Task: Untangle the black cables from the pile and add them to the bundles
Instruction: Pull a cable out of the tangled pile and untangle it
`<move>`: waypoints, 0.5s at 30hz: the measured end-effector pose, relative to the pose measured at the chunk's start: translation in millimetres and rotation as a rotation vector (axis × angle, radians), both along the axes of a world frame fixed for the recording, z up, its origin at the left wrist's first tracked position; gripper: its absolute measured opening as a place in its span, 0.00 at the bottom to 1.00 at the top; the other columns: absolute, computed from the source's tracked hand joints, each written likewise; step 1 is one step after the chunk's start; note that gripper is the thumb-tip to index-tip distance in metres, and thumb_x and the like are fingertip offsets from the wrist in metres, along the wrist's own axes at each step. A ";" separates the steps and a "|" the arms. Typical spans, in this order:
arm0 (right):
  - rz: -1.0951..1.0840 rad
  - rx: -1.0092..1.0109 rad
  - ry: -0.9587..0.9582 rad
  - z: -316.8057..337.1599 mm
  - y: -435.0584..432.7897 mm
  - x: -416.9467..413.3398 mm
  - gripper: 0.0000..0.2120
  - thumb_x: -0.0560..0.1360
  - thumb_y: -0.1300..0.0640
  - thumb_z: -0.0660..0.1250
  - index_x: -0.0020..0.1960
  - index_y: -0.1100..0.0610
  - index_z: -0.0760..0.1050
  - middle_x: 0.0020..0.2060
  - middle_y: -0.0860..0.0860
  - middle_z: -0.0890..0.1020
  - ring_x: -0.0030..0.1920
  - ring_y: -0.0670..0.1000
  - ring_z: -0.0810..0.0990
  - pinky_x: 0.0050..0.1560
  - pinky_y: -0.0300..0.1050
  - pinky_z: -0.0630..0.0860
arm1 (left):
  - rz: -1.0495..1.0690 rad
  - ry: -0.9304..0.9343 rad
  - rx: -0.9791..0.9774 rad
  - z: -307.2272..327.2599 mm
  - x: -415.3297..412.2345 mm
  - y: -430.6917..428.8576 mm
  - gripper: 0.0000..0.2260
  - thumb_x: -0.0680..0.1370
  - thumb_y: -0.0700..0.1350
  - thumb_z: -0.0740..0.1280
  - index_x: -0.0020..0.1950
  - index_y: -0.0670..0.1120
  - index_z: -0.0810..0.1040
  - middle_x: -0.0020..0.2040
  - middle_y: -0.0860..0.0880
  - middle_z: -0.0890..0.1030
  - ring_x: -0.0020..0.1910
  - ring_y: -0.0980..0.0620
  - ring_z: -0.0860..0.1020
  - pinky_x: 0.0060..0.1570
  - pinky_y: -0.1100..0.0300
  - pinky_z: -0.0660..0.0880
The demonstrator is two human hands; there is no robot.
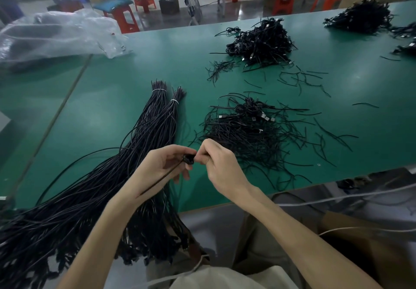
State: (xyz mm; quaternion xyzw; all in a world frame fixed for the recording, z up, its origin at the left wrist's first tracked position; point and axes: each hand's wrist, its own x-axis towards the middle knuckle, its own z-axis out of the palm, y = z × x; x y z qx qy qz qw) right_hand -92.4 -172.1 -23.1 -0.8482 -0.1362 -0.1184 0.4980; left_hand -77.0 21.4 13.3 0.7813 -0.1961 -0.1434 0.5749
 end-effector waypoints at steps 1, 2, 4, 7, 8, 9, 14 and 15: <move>-0.008 0.047 0.010 0.9 2.1 0.4 0.08 0.81 0.64 0.65 0.43 0.59 0.71 0.38 0.47 0.76 0.40 0.48 0.75 0.41 0.43 0.73 | 0.015 -0.073 0.060 -0.5 0.5 -1.4 0.14 0.81 0.30 0.66 0.62 0.44 0.81 0.46 0.47 0.85 0.42 0.48 0.84 0.42 0.58 0.78; -0.017 0.084 0.019 1.9 3.5 0.9 0.08 0.80 0.65 0.65 0.43 0.59 0.72 0.38 0.47 0.76 0.39 0.47 0.74 0.41 0.39 0.71 | 0.037 -0.141 0.107 -0.6 0.6 -2.9 0.14 0.80 0.33 0.69 0.61 0.47 0.82 0.49 0.49 0.85 0.45 0.51 0.84 0.44 0.59 0.78; -0.024 0.117 0.027 3.8 4.1 1.8 0.07 0.80 0.65 0.65 0.43 0.61 0.73 0.38 0.48 0.78 0.40 0.47 0.76 0.41 0.38 0.72 | 0.083 -0.249 0.191 -0.5 -0.8 -4.3 0.12 0.77 0.46 0.74 0.60 0.54 0.82 0.56 0.52 0.80 0.53 0.53 0.81 0.48 0.60 0.79; -0.012 0.140 0.013 5.9 4.5 0.7 0.07 0.80 0.65 0.65 0.43 0.61 0.72 0.37 0.50 0.78 0.39 0.47 0.76 0.41 0.40 0.74 | 0.090 -0.278 0.155 0.4 -1.6 -6.9 0.12 0.76 0.52 0.72 0.58 0.52 0.82 0.56 0.52 0.81 0.53 0.56 0.81 0.47 0.65 0.77; -0.008 0.136 0.008 6.5 5.0 0.8 0.08 0.81 0.64 0.65 0.42 0.61 0.72 0.37 0.50 0.78 0.39 0.47 0.75 0.40 0.43 0.74 | 0.099 -0.221 0.114 0.6 -1.6 -9.7 0.09 0.78 0.51 0.71 0.56 0.51 0.82 0.51 0.52 0.84 0.49 0.57 0.82 0.45 0.67 0.76; -0.003 0.126 0.003 6.8 5.5 0.9 0.09 0.81 0.64 0.65 0.42 0.60 0.71 0.36 0.49 0.77 0.38 0.49 0.75 0.40 0.46 0.75 | 0.123 -0.172 0.106 -0.4 -0.7 -12.0 0.05 0.79 0.49 0.71 0.54 0.51 0.82 0.46 0.53 0.85 0.44 0.57 0.83 0.42 0.68 0.75; 0.031 -0.004 -0.060 7.1 5.0 1.8 0.11 0.81 0.64 0.66 0.42 0.58 0.67 0.37 0.49 0.74 0.38 0.52 0.72 0.42 0.56 0.74 | 0.236 -0.185 0.277 -4.6 6.0 -15.5 0.17 0.84 0.52 0.64 0.42 0.41 0.76 0.31 0.50 0.77 0.30 0.55 0.73 0.33 0.58 0.69; 0.043 -0.075 -0.120 7.2 5.0 0.9 0.11 0.81 0.64 0.66 0.43 0.58 0.68 0.38 0.48 0.74 0.37 0.51 0.72 0.42 0.56 0.75 | 0.232 -0.167 0.305 -4.0 7.2 -15.1 0.19 0.84 0.53 0.63 0.41 0.40 0.75 0.30 0.49 0.76 0.29 0.53 0.72 0.32 0.56 0.68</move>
